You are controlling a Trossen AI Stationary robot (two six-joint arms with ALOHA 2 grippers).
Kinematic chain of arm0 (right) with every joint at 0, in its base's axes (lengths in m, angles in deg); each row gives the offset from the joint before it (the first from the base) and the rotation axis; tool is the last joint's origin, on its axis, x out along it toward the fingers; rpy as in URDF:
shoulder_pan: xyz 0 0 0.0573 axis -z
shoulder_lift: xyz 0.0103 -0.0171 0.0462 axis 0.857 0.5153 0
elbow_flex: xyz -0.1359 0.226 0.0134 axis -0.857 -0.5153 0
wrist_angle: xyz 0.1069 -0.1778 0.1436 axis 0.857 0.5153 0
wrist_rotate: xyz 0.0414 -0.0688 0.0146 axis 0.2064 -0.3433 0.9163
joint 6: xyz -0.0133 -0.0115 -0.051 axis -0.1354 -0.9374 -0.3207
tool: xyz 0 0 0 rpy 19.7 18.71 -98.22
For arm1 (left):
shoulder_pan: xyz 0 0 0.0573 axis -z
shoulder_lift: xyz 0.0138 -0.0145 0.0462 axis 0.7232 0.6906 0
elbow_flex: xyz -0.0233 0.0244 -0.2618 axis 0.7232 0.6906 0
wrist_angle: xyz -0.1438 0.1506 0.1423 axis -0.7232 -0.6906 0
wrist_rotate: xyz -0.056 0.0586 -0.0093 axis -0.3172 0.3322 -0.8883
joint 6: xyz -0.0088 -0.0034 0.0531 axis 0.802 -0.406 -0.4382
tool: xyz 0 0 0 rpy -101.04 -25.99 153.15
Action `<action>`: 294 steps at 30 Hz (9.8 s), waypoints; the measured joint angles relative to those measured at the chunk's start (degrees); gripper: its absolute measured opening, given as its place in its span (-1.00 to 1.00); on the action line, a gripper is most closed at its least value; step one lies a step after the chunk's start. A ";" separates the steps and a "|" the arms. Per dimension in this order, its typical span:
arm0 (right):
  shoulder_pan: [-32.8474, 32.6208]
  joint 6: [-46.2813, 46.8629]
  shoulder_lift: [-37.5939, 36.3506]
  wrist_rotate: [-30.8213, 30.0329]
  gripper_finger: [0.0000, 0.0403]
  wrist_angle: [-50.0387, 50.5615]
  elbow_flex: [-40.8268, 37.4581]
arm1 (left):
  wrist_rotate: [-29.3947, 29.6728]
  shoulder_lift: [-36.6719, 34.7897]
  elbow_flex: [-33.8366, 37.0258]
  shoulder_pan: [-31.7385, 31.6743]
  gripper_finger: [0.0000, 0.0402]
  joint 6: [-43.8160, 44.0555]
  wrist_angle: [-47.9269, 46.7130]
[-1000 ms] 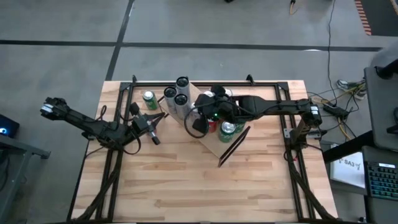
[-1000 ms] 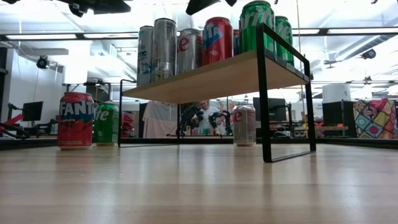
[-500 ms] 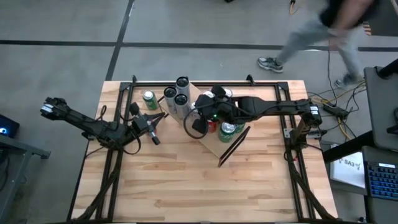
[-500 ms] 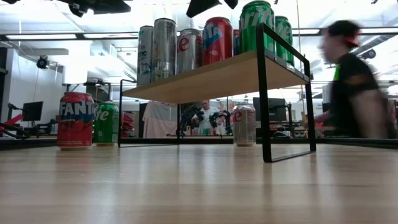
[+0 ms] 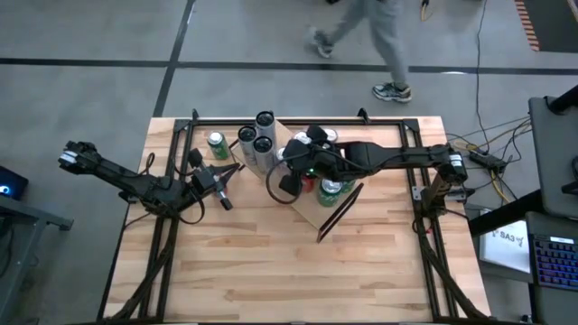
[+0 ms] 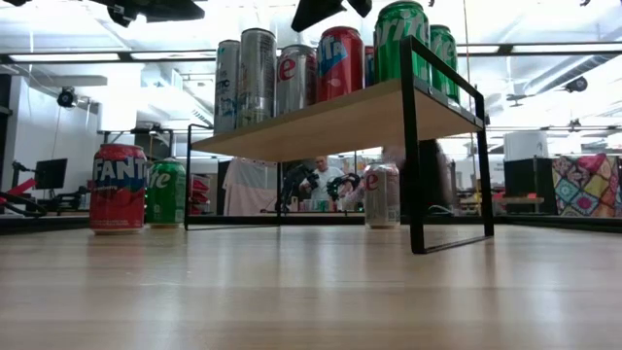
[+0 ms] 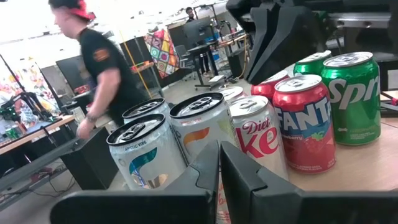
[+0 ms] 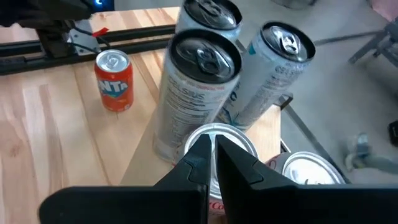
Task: Place canned beverage on shelf
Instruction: Adjust the blue soda can, then put the silver soda can on the shelf aligned with the other silver soda can
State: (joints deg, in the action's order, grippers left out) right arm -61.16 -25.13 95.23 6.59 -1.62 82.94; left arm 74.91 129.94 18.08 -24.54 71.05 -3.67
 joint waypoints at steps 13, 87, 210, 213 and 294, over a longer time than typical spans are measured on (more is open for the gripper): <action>-0.09 -6.32 -0.17 -0.44 -0.94 13.60 10.71 | -0.04 -0.01 -0.02 -0.02 -1.00 1.21 0.94; 33.83 -31.71 -1.07 44.19 -0.94 17.75 18.69 | -0.98 10.90 -5.46 -14.10 -1.00 1.82 0.75; 51.46 -6.29 -38.00 45.72 -0.96 -75.26 -90.73 | 2.16 10.09 -9.27 -4.42 -1.00 -3.58 13.38; 51.47 -8.07 -37.98 46.09 -0.96 -75.37 -91.97 | 2.16 10.09 -9.27 -4.42 -1.00 -3.56 13.38; 46.67 -23.39 -8.03 49.76 0.78 -104.39 -90.83 | 1.99 10.77 -9.27 -4.42 -1.00 -4.06 15.47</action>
State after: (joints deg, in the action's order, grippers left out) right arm -14.49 -48.52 87.20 56.34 -106.01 -7.89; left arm 76.90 140.71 8.81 -28.96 66.99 11.80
